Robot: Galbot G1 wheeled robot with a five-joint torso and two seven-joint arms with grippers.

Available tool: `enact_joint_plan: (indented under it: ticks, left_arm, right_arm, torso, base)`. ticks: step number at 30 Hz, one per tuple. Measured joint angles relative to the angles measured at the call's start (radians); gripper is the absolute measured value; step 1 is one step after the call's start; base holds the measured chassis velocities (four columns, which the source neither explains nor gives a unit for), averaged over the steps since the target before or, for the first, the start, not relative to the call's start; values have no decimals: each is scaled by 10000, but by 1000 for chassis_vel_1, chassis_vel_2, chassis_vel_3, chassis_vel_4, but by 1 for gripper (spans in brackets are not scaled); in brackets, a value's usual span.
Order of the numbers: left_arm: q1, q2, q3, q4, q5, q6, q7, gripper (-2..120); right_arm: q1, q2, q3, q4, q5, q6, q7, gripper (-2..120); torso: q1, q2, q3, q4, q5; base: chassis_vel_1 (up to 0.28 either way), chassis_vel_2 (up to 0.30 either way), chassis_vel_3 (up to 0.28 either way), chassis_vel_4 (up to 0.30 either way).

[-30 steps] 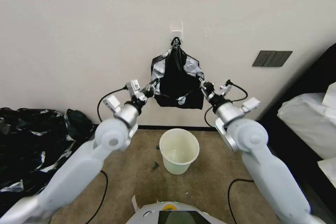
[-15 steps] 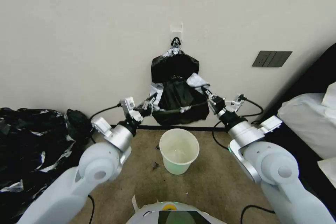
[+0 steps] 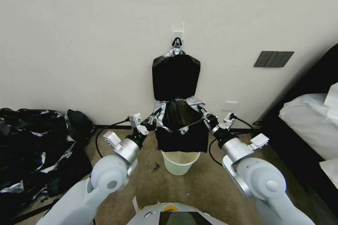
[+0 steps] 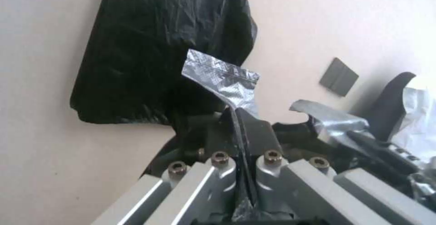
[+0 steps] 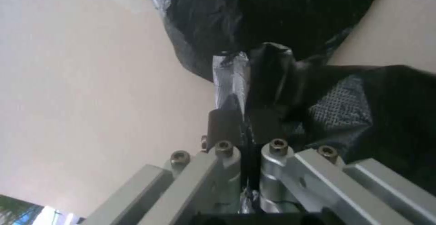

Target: Place a trash bag onto the trash bin.

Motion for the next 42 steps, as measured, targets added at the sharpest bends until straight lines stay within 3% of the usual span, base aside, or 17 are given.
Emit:
enact_joint_plan:
  ticks: [16, 26, 33, 38, 42]
  left_arm:
    - [-1229, -100, 368, 1051, 19, -144, 417, 0]
    - [209, -1055, 294, 1738, 1013, -542, 883, 0]
    - [638, -1234, 207, 1639, 1249, -643, 884, 0]
    - [1574, -1528, 88, 1506, 1717, -852, 868, 0]
    - [1844, -1689, 269, 1487, 1853, -912, 554, 0]
  right_arm:
    - [721, 1101, -1272, -886, -1114, 372, -63, 0]
    - [-413, 1279, -955, -1231, -1488, 747, -85, 0]
    - [-888, 1378, -942, -1188, -1564, 899, -48, 0]
    - [-1570, 1262, -797, -1029, -1801, 1012, 37, 0]
    - [-1717, 1098, -820, -1081, -1957, 1124, 373, 0]
  torso:
    - [0, 0, 1, -1, 1]
    - [0, 0, 1, 0, 1]
    - [0, 0, 1, -1, 3]
    - [0, 0, 0, 1, 0]
    - [0, 0, 0, 1, 1]
  base:
    - [0, 0, 0, 0]
    - [0, 0, 0, 0]
    - [0, 0, 0, 0]
    - [0, 0, 0, 0]
    - [0, 0, 0, 0]
